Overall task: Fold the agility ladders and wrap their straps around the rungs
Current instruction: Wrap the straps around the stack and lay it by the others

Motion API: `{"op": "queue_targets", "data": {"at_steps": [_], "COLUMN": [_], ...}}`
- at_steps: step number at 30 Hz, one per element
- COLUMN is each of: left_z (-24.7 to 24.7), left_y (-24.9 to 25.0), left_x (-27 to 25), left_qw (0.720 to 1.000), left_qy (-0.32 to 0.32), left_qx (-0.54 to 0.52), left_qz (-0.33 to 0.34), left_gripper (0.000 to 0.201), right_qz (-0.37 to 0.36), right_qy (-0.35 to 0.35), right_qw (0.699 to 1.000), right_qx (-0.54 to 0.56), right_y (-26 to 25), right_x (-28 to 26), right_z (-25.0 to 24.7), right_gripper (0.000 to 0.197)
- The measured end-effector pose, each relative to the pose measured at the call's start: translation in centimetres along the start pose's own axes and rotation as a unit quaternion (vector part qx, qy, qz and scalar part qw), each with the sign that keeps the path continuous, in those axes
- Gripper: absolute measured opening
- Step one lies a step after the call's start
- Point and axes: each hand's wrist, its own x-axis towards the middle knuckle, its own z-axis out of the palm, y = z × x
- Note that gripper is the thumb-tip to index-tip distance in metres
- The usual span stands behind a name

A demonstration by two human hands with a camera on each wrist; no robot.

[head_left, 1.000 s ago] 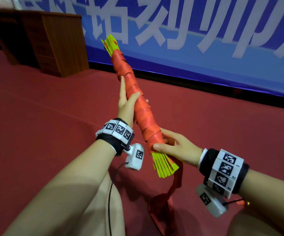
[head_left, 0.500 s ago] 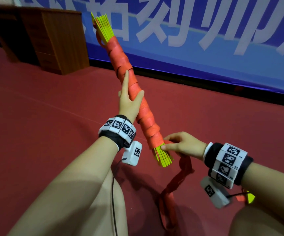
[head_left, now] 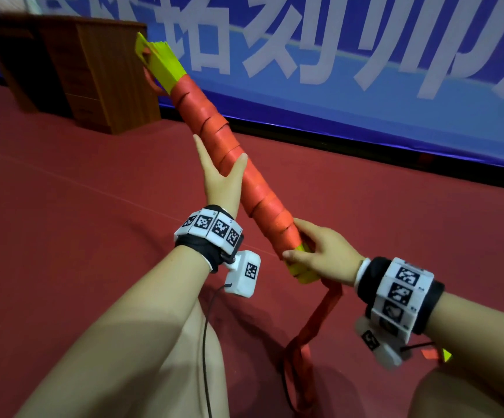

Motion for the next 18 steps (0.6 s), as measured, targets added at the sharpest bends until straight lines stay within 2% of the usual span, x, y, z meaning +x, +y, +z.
{"op": "queue_targets", "data": {"at_steps": [1,2,5,8,10,12,14,18], "left_z": [-0.3,-0.5,-0.9,-0.9,-0.9,-0.8,-0.5,0.6], "left_y": [0.1,0.1,0.1,-0.1,-0.2,-0.1,-0.5,-1.4], "left_x": [0.2,0.5,0.9,0.8,0.6,0.3,0.1,-0.3], "left_qw": [1.000,0.999,0.993,0.990,0.993,0.993,0.990,0.984], "left_qy": [-0.024,-0.049,-0.104,-0.121,-0.114,-0.117,-0.126,-0.096], "left_qx": [-0.010,-0.020,-0.053,-0.070,-0.042,0.007,0.060,0.132], "left_qz": [-0.001,-0.001,-0.001,-0.009,-0.008,0.007,0.032,0.064], "left_gripper": [0.098,0.098,0.095,0.092,0.092,0.091,0.088,0.087], "right_qz": [0.006,-0.001,-0.031,-0.017,0.017,0.073,0.109,0.062], "right_qy": [-0.020,-0.036,-0.095,-0.115,-0.100,-0.066,-0.039,0.053], "right_qw": [0.996,0.991,0.980,0.976,0.985,0.995,0.988,0.973], "right_qx": [0.087,0.130,0.171,0.182,0.141,0.023,-0.098,-0.216], "right_y": [0.0,0.0,0.3,0.0,-0.3,-0.4,0.2,1.4], "right_x": [0.0,-0.1,-0.5,-0.5,-0.3,0.0,0.3,0.6], "right_z": [-0.4,-0.8,-1.1,-1.3,-1.5,-1.7,-1.6,-0.2], "right_gripper": [0.045,0.045,0.039,0.034,0.031,0.032,0.051,0.076]}}
